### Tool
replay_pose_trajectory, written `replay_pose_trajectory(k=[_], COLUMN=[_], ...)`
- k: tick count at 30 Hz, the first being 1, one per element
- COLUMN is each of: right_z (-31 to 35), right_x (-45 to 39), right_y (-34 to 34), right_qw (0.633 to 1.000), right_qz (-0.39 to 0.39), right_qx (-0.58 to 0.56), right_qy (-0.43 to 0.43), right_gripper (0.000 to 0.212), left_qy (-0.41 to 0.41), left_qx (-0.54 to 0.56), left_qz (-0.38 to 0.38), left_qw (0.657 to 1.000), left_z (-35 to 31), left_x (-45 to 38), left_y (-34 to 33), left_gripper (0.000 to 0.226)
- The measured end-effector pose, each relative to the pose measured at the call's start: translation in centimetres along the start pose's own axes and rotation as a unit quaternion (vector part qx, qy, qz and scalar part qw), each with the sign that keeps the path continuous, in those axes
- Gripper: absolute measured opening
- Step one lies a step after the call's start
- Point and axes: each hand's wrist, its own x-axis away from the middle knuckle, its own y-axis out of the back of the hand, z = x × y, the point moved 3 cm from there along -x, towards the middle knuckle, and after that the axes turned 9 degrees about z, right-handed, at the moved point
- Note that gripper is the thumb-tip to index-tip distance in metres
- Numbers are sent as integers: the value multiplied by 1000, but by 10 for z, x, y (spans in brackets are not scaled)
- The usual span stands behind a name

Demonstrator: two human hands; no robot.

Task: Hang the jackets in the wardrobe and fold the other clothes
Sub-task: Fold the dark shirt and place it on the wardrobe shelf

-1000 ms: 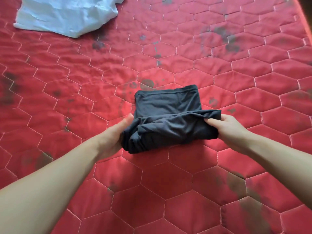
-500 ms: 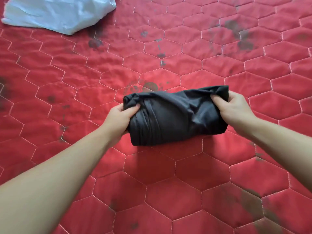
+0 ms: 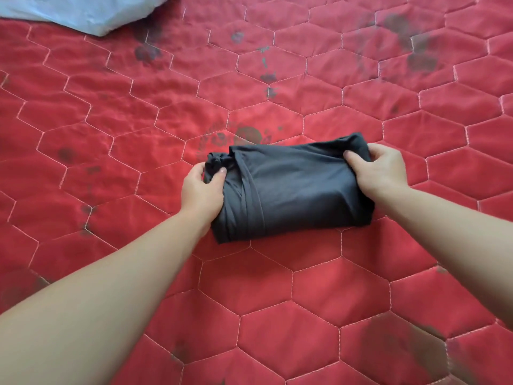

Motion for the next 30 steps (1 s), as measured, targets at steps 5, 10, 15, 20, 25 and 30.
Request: replay_pose_trajectory(k=[5, 10, 15, 20, 25, 30], right_z=[25, 22, -27, -30, -23, -33], right_x=[23, 61, 46, 54, 84, 99], right_y=[1, -57, -32, -20, -10, -2], right_qw=[971, 884, 848, 846, 863, 892], right_qz=[-104, 76, 113, 107, 51, 28], right_qx=[142, 327, 454, 472, 408, 361], right_qy=[165, 325, 248, 223, 294, 273], right_gripper=[44, 56, 66, 69, 64, 66], left_qy=[-218, -314, -235, -208, -331, -233], left_qx=[-220, -458, -525, -560, -614, -645], left_qz=[-112, 82, 122, 127, 186, 169], left_qw=[944, 828, 809, 792, 692, 708], left_z=[-41, -29, -5, -10, -26, -34], left_x=[36, 64, 42, 47, 82, 73], left_y=[-4, -71, -50, -35, -73, -106], left_gripper=[48, 57, 80, 92, 96, 76])
